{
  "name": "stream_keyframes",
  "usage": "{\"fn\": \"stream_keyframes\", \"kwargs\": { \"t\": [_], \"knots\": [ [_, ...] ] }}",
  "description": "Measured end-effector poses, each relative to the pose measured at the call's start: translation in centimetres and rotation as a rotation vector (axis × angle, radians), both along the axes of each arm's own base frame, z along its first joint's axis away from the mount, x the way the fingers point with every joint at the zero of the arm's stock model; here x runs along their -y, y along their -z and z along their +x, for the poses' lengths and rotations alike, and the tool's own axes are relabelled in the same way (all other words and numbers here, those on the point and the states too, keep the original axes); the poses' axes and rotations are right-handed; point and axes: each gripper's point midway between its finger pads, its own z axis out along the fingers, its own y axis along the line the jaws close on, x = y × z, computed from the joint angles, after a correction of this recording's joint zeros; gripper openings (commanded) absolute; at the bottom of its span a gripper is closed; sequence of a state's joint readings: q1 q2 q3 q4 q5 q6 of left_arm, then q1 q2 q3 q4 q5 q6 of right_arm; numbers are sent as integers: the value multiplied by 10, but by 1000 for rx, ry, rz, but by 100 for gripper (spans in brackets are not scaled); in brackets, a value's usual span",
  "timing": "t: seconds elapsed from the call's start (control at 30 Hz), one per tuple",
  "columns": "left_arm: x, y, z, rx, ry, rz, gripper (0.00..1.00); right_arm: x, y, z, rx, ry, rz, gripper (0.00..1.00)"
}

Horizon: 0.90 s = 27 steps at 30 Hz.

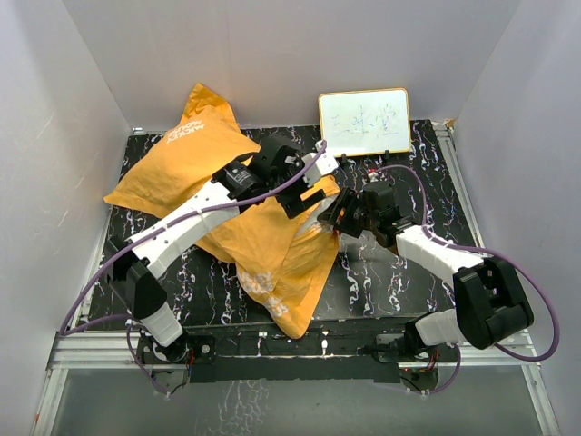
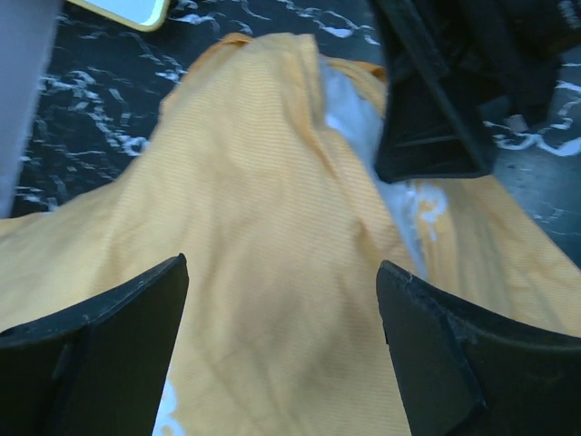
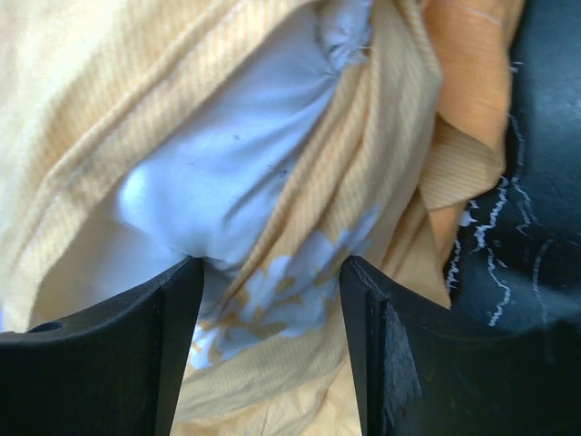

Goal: Remove the pillowcase from the pillow

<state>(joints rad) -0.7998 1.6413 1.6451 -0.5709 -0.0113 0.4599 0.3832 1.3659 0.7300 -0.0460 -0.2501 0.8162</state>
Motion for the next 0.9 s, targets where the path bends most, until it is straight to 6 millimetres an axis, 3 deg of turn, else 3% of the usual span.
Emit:
{"fn": "stream_keyframes", "kwargs": {
  "t": [0.17,0.43,0.67,0.9],
  "knots": [
    [15,36,-15,-170,22,-11,87,-8,-8,0,25,-34,40,56],
    [44,88,6,-266,12,37,85,-3,16,-19,-40,-7,73,51],
    [52,101,40,-166,-3,102,69,0,26,-27,-60,3,89,51],
    [47,81,77,94,37,194,68,7,35,-27,-67,16,80,51]
  ]
}}
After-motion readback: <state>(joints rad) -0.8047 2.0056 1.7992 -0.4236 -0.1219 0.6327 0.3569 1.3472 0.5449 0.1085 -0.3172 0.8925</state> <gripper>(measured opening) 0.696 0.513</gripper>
